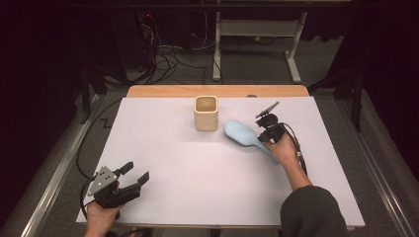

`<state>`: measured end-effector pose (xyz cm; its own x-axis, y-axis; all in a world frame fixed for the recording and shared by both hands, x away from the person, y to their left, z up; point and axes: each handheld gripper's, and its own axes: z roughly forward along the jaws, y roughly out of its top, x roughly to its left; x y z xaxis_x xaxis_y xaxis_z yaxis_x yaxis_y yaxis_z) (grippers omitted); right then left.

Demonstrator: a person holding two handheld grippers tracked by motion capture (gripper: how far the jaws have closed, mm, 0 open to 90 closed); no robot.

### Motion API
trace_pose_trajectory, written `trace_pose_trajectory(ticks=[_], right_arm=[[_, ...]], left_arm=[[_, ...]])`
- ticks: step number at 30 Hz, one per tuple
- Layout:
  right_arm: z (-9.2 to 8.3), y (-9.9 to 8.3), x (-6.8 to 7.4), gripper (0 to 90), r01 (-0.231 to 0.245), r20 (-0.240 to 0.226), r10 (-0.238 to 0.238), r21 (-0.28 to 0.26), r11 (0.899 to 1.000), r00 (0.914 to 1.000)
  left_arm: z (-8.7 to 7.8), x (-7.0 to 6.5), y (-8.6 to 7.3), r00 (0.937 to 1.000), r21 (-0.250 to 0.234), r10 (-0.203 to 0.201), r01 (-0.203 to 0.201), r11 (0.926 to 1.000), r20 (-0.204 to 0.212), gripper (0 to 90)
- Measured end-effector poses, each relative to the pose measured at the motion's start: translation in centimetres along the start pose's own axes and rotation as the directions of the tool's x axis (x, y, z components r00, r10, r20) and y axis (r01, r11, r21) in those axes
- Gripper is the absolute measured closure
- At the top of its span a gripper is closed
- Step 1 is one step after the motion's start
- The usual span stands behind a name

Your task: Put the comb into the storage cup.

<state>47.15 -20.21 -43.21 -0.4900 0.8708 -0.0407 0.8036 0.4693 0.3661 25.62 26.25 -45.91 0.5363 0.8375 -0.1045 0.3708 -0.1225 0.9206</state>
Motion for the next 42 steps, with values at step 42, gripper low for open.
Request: trace_pose_trajectory(ticks=[42], right_arm=[[-3.8, -3.6, 3.4, 66.7, -0.045, -0.028, 0.042, -0.131, 0.99, 0.9987]], left_arm=[[0.5, -0.1, 0.0, 0.9999, 0.011, -0.016, 0.016, 0.9998, 0.006, 29.7]])
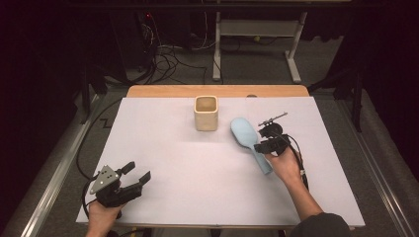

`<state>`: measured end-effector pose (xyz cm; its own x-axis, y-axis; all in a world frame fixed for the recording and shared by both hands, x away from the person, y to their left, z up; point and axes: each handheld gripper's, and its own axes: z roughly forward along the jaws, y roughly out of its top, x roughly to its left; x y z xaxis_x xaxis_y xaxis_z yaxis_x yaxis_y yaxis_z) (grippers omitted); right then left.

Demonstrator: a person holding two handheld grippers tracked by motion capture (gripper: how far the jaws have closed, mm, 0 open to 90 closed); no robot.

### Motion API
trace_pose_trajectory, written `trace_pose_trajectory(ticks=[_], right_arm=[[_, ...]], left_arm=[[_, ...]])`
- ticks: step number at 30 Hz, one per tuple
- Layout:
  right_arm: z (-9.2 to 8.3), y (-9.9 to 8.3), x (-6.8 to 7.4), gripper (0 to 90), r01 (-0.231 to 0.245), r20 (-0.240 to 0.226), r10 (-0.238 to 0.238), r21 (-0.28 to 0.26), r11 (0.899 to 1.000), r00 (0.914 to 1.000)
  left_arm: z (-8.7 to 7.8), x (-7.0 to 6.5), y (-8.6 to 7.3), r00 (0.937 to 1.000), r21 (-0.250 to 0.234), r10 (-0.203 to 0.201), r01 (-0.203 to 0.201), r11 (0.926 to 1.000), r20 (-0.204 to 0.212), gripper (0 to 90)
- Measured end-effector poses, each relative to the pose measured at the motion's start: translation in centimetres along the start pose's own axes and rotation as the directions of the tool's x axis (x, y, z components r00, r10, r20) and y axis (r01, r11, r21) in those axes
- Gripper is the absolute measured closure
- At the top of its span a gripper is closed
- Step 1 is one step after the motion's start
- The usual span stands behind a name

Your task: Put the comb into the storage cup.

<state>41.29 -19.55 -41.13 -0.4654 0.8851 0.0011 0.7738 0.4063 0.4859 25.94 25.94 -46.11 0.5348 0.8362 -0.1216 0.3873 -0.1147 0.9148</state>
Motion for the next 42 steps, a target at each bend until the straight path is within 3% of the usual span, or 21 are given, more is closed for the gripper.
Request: trace_pose_trajectory(ticks=[9, 16, 25, 42], right_arm=[[1.4, 0.0, 0.8, 56.2, 0.001, 0.01, -0.002, 0.069, 0.998, 1.0], [3.2, 0.3, 1.1, 55.7, -0.005, 0.036, 0.0, 0.126, 0.992, 0.9994], [3.4, 0.9, 1.3, 69.9, -0.01, 0.053, 0.003, 0.124, 0.992, 0.9986], [3.0, 0.7, 1.3, 71.1, 0.052, 0.041, -0.056, 0.09, 0.995, 0.9976]], left_arm=[[0.0, 0.0, 0.0, 1.0, -0.001, 0.0, 0.0, 1.0, 0.001, 29.8], [0.0, -0.1, 0.1, 1.0, -0.004, 0.001, -0.001, 1.0, 0.003, 29.7], [0.1, -0.2, 0.1, 1.0, -0.001, 0.004, -0.004, 1.0, 0.004, 29.8], [0.2, -0.2, 0.1, 1.0, 0.004, 0.006, -0.006, 1.0, 0.003, 29.9]])
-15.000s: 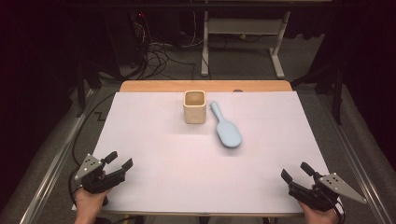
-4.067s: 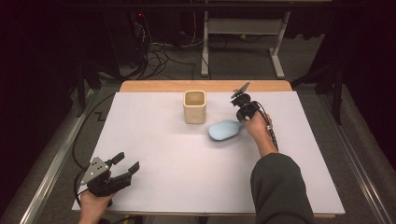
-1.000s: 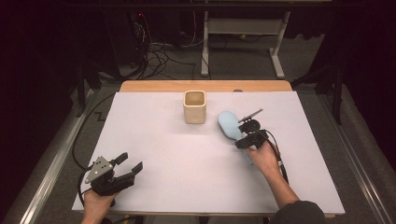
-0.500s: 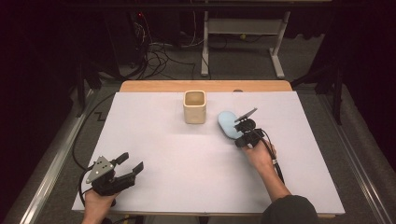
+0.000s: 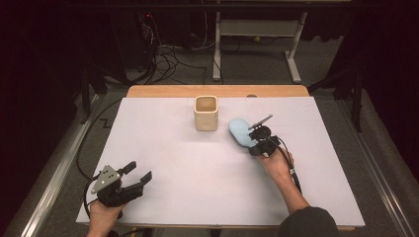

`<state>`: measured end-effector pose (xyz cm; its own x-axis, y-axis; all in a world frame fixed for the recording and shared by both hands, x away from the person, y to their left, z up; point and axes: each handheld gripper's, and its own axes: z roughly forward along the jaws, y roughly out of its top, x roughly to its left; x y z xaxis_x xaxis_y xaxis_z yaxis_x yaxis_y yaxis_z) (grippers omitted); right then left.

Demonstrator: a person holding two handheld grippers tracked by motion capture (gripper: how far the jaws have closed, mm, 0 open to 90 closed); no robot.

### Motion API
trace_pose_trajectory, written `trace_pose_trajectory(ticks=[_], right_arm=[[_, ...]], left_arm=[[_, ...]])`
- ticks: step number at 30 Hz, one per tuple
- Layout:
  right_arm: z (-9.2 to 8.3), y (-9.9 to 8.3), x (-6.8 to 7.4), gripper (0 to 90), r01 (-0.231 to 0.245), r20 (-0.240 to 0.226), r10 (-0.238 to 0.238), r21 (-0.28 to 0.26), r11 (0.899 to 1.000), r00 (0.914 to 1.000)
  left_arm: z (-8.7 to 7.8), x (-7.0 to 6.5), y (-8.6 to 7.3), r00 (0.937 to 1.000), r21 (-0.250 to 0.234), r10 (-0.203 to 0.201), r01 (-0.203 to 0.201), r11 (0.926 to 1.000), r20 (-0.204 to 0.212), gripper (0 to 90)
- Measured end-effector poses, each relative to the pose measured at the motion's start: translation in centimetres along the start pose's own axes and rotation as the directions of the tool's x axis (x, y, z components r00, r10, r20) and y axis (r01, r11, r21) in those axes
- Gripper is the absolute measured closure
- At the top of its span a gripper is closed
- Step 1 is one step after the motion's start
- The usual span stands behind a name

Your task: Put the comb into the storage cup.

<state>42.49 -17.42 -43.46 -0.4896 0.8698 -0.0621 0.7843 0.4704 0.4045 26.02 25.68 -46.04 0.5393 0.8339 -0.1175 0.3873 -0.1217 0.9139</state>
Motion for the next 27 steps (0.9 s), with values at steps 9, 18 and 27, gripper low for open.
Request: trace_pose_trajectory(ticks=[9, 18, 27], right_arm=[[-0.9, -0.2, 0.6, 71.1, 0.029, -0.028, -0.03, -0.054, 0.998, 0.9991], [-2.9, -0.9, 1.2, 71.0, 0.065, -0.035, -0.069, -0.103, 0.993, 0.997], [-3.8, -2.6, 1.2, 71.0, 0.059, -0.071, -0.07, -0.149, 0.987, 0.995]], left_arm=[[0.1, 0.0, 0.0, 0.9998, 0.013, 0.006, -0.005, 0.9999, -0.017, 29.6], [0.2, -0.1, 0.1, 0.9999, 0.015, 0.013, -0.012, 0.9998, -0.007, 29.4], [0.5, -0.3, 0.2, 0.9999, 0.019, 0.016, -0.016, 0.9997, -0.003, 28.8]])
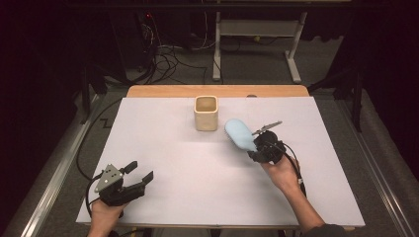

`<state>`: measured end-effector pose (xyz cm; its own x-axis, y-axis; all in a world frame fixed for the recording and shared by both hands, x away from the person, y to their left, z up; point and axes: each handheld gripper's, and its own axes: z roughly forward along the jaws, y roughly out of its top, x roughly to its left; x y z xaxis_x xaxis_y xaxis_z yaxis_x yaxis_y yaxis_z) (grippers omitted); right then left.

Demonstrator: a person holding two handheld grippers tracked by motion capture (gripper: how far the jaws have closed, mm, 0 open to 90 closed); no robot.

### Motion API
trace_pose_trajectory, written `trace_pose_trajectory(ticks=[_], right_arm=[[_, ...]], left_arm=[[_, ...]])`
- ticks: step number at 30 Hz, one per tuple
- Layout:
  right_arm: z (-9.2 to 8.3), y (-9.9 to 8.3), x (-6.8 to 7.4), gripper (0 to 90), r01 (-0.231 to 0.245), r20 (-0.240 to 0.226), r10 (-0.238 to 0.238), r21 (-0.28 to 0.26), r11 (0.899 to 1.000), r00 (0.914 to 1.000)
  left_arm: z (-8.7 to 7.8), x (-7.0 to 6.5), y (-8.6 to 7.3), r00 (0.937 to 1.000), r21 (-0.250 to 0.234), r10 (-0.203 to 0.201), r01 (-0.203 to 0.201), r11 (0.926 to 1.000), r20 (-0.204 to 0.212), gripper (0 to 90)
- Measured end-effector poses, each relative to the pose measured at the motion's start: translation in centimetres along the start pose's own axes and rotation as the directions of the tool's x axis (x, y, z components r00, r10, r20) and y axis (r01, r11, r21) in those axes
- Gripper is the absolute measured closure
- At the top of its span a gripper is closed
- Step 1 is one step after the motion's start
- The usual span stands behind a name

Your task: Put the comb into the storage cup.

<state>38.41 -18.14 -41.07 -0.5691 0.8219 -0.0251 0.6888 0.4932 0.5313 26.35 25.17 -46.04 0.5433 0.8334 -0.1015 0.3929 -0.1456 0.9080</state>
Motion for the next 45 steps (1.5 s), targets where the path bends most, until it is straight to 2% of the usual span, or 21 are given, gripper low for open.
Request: trace_pose_trajectory(ticks=[9, 16, 25, 37, 42, 45], right_arm=[[-1.1, -1.6, 0.6, 71.0, 0.017, -0.031, -0.018, -0.043, 0.999, 0.9994], [-2.0, -2.6, 1.3, 71.0, 0.018, -0.06, -0.023, -0.086, 0.996, 0.9979], [-2.6, -3.8, 2.0, 70.9, 0.03, -0.074, -0.039, -0.115, 0.993, 0.9965], [-3.2, -4.5, 3.1, 70.9, 0.053, -0.086, -0.067, -0.154, 0.987, 0.994], [-3.5, -4.5, 3.6, 70.9, 0.065, -0.103, -0.083, -0.168, 0.984, 0.9913], [-3.6, -4.5, 3.6, 70.9, 0.066, -0.11, -0.086, -0.176, 0.982, 0.9902]], left_arm=[[0.5, -0.3, 0.1, 0.9998, 0.009, 0.006, -0.006, 0.9999, 0.018, 28.1], [1.1, -0.6, 0.3, 0.9992, 0.014, -0.004, 0.003, 0.9999, 0.039, 28.0], [1.5, -1.0, 0.9, 0.9988, 0.022, -0.007, 0.006, 0.9998, 0.049, 27.5], [2.5, -1.8, 2.0, 0.997, 0.034, -0.011, 0.008, 0.9994, 0.077, 26.9], [3.0, -2.5, 2.4, 0.9961, 0.034, 0.015, -0.018, 0.9993, 0.086, 26.4], [3.3, -2.8, 2.8, 0.9949, 0.038, 0.013, -0.017, 0.9991, 0.1, 26.5]])
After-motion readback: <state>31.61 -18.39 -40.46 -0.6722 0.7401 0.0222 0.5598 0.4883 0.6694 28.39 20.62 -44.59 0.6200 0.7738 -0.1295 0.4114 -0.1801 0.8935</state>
